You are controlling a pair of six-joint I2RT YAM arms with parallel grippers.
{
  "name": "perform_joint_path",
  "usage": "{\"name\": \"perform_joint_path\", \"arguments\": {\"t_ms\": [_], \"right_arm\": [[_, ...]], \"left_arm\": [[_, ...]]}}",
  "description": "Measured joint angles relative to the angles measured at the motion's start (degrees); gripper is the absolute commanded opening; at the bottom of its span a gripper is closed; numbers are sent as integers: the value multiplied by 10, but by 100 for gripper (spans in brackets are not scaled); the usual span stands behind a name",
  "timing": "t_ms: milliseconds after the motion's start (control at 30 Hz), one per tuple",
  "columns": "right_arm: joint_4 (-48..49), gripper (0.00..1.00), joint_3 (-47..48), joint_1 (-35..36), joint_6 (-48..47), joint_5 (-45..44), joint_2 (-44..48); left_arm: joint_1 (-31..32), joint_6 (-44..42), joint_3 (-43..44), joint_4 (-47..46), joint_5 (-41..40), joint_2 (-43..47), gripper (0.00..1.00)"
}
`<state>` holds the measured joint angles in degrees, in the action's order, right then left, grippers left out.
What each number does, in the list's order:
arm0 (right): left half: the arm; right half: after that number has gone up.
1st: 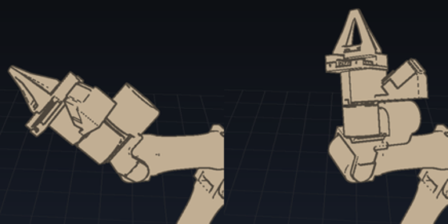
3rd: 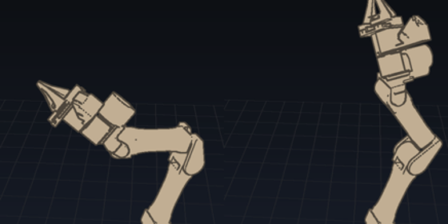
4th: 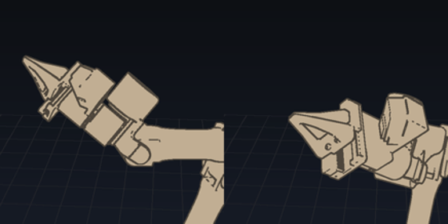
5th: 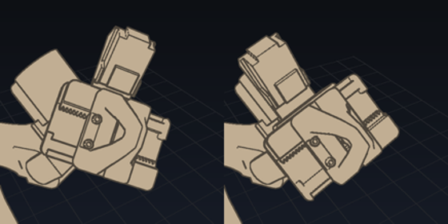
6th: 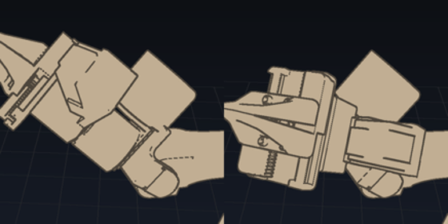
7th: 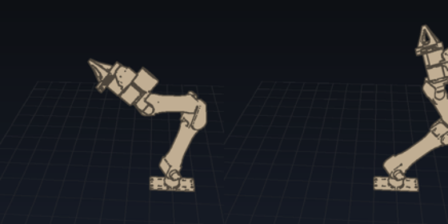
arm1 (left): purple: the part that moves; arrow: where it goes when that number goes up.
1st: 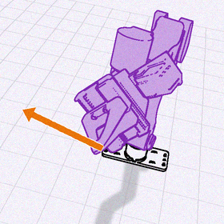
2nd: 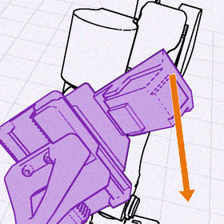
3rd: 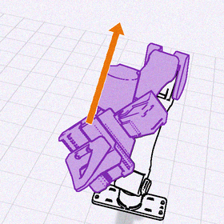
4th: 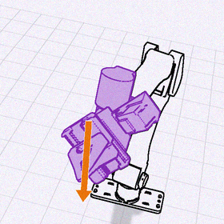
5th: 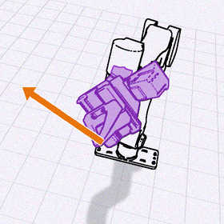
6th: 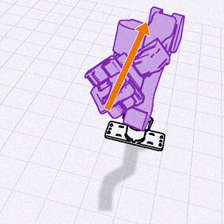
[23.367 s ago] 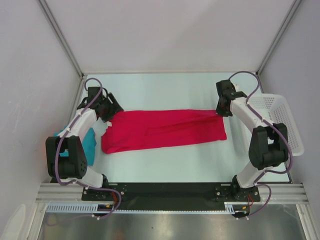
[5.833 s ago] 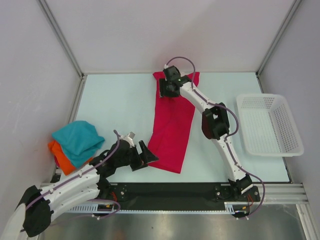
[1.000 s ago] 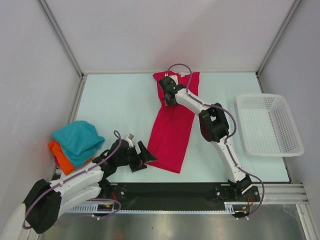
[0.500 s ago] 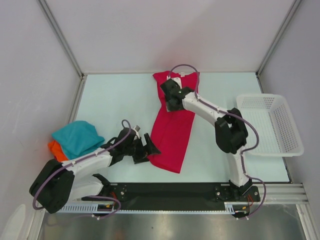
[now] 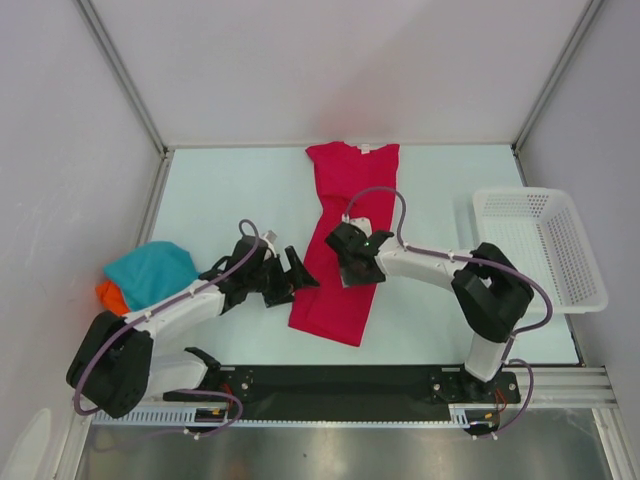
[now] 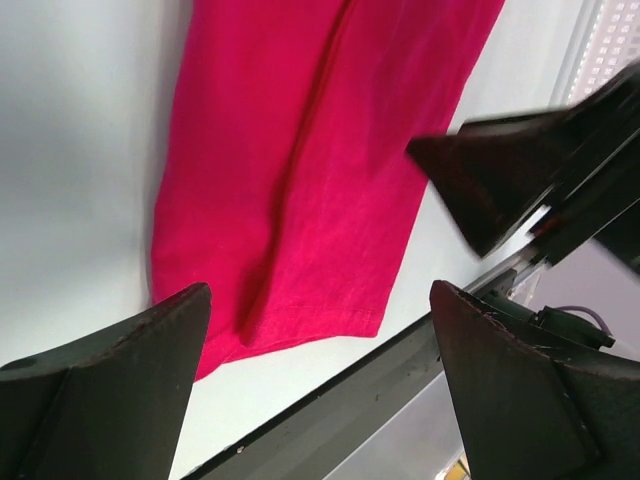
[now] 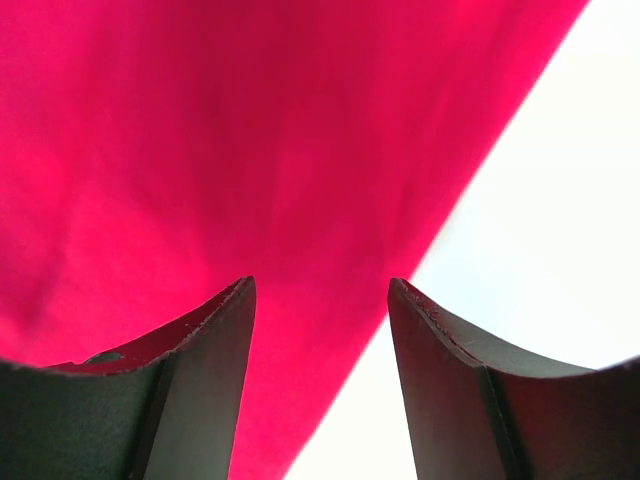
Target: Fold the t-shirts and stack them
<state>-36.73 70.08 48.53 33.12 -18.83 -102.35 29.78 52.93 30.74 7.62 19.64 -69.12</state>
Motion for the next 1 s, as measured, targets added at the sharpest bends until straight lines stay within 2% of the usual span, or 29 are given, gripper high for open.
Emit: {"name": "perform_joint_path", "arguments": {"t_ms": [167,500,767,1000], "right_arm": [[3,61,-63,43,46,9,40],[-1,61,-126,107,128,2,109],[-2,61,-175,147,181,3,117],[5,61,-169,169,203,5,96]], "left_arm": [[-2,-1,1,5,0,3,96],[-5,-9,-1,21,-4,19,96],[-4,-2,-74,6,-3,28,96],[-2,21,-107,-54,12,39,96]]}}
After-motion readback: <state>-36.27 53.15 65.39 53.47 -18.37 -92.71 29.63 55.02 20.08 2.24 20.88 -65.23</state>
